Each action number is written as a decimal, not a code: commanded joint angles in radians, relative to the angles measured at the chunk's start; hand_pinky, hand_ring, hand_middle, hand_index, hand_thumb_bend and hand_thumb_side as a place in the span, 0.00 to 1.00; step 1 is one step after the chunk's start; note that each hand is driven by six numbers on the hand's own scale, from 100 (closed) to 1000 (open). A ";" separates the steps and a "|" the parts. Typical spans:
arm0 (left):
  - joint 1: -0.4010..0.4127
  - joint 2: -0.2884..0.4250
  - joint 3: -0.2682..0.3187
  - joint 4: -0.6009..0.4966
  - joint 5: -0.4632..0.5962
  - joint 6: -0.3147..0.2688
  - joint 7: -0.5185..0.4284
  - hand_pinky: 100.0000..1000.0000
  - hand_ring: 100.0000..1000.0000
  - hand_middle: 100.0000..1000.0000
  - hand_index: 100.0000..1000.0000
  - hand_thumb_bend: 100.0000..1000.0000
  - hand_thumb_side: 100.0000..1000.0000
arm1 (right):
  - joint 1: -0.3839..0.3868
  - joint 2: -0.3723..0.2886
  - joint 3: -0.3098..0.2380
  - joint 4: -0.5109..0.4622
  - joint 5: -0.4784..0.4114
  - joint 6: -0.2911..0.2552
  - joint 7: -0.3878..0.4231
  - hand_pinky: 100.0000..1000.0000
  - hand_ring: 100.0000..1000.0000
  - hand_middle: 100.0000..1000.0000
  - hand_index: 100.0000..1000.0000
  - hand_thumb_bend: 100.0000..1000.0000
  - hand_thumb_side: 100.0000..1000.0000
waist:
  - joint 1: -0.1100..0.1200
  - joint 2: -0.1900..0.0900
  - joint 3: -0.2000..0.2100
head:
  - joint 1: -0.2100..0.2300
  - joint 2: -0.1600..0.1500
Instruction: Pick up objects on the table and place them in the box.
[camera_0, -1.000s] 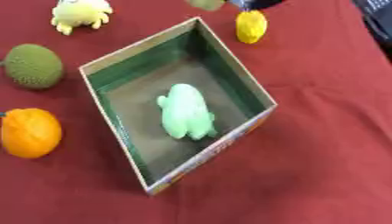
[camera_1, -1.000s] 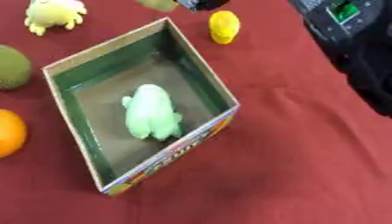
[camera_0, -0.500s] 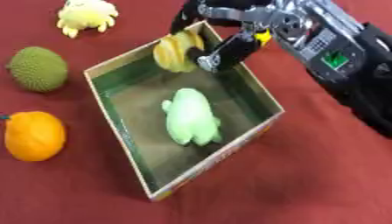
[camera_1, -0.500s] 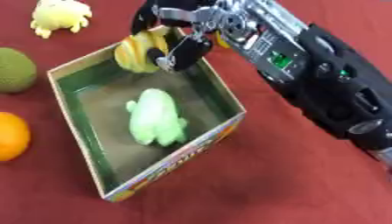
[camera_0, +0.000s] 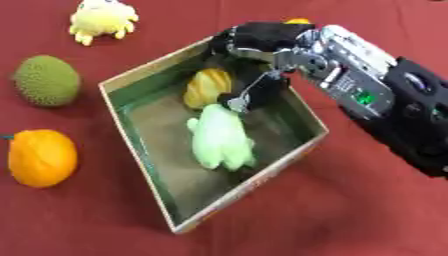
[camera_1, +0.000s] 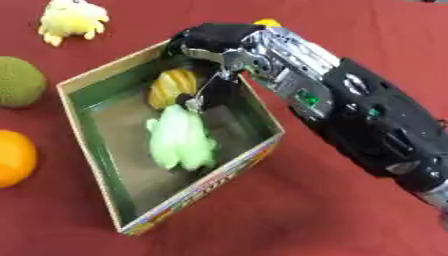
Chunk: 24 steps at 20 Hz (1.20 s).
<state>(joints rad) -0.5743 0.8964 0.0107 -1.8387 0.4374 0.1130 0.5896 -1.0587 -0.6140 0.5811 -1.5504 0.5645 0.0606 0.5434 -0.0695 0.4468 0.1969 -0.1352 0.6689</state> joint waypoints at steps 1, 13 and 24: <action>-0.004 0.028 0.019 -0.009 -0.006 -0.003 0.004 0.70 0.71 0.62 0.79 0.03 0.79 | -0.021 -0.058 -0.078 -0.055 -0.086 0.043 -0.033 0.87 0.87 0.74 0.83 0.00 0.14 | 0.012 -0.021 -0.003 | 0.004 0.012; 0.088 0.084 0.059 -0.017 -0.015 -0.014 0.033 0.70 0.71 0.61 0.79 0.03 0.78 | 0.033 -0.296 -0.302 -0.038 -0.172 0.031 -0.014 0.88 0.91 0.79 0.85 0.00 0.19 | -0.002 -0.012 -0.020 | 0.000 -0.013; 0.158 0.086 0.088 -0.124 -0.038 -0.026 0.051 0.71 0.71 0.61 0.80 0.03 0.78 | 0.058 -0.279 -0.323 0.182 -0.066 -0.093 -0.013 0.90 0.93 0.83 0.90 0.07 0.16 | 0.000 0.026 -0.002 | -0.078 -0.087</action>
<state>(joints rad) -0.4130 0.9430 0.0770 -1.9386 0.4098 0.0875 0.6352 -0.9826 -0.8726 0.2708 -1.3772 0.4889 -0.0181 0.5279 -0.0761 0.4970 0.1946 -0.2053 0.5991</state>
